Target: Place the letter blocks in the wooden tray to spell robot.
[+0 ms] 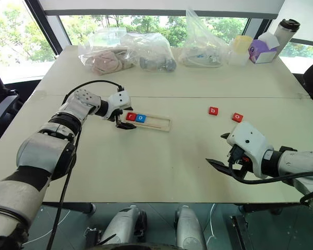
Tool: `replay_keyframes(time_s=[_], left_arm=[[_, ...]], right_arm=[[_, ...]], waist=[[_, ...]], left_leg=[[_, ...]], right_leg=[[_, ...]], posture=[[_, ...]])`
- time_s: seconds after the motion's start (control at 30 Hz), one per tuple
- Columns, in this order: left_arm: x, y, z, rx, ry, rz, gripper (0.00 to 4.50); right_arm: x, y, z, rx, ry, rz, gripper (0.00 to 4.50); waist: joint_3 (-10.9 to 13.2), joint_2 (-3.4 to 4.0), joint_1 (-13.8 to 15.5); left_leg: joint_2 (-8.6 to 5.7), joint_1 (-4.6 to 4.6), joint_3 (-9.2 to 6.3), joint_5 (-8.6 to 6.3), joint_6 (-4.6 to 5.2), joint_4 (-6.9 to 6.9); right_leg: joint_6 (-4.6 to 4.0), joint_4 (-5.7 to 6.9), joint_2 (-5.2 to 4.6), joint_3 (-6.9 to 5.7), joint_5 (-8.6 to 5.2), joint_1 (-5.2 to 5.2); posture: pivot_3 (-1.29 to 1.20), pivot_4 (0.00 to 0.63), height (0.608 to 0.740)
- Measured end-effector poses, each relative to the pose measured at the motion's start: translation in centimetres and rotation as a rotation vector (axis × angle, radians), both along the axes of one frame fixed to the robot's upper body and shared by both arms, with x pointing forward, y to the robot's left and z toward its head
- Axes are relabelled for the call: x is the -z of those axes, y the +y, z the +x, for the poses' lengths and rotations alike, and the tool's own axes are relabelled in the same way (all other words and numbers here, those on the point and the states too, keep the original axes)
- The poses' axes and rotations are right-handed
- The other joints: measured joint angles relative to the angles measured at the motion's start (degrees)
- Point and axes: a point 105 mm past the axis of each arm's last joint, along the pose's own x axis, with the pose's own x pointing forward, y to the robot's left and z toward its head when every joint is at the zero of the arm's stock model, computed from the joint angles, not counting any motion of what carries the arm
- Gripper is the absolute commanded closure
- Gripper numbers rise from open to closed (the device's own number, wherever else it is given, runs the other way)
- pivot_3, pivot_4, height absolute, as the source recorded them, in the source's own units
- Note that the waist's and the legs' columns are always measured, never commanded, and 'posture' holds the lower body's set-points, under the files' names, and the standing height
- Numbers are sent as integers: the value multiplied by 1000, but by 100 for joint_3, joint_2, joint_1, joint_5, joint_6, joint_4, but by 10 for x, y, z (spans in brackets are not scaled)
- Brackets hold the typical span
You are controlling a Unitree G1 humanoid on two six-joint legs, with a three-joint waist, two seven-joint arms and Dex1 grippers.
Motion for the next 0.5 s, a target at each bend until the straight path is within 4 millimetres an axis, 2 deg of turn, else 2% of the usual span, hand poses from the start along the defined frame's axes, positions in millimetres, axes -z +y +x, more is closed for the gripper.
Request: replay_keyframes(time_s=[0.07, 0.1, 0.37, 0.5], left_arm=[[2, -1, 0, 0, -1, 11, 1868], [2, -1, 0, -1, 1, 19, 1956], [3, 0, -2, -3, 39, 27, 1957], [2, 1, -10, 59, 80, 29, 1957]], right_arm=[[-1, 0, -3, 9, -1, -5, 0], [-2, -1, -5, 12, 0, -6, 0], [-5, -4, -7, 37, -3, -10, 0], [-7, -1, -4, 29, -19, -7, 0]], waist=[[-1, -3, -3], [-3, -4, -12], [-33, 0, -22], [-34, 1, -16]], left_leg=[[2, 7, 0, 0, 0, 0], [2, 9, 0, 0, -1, 0], [5, 12, 6, -4, 4, -2], [5, 11, 10, -10, 12, -4]], right_leg=[[-5, 1, 0, 0, 2, 6], [-5, 1, 0, 1, 2, 6], [-6, -2, 0, 2, 1, 6], [-6, -7, -2, 1, 0, 4]], posture=[[0, 150, 740], [0, 150, 740], [0, 150, 740], [0, 150, 740]])
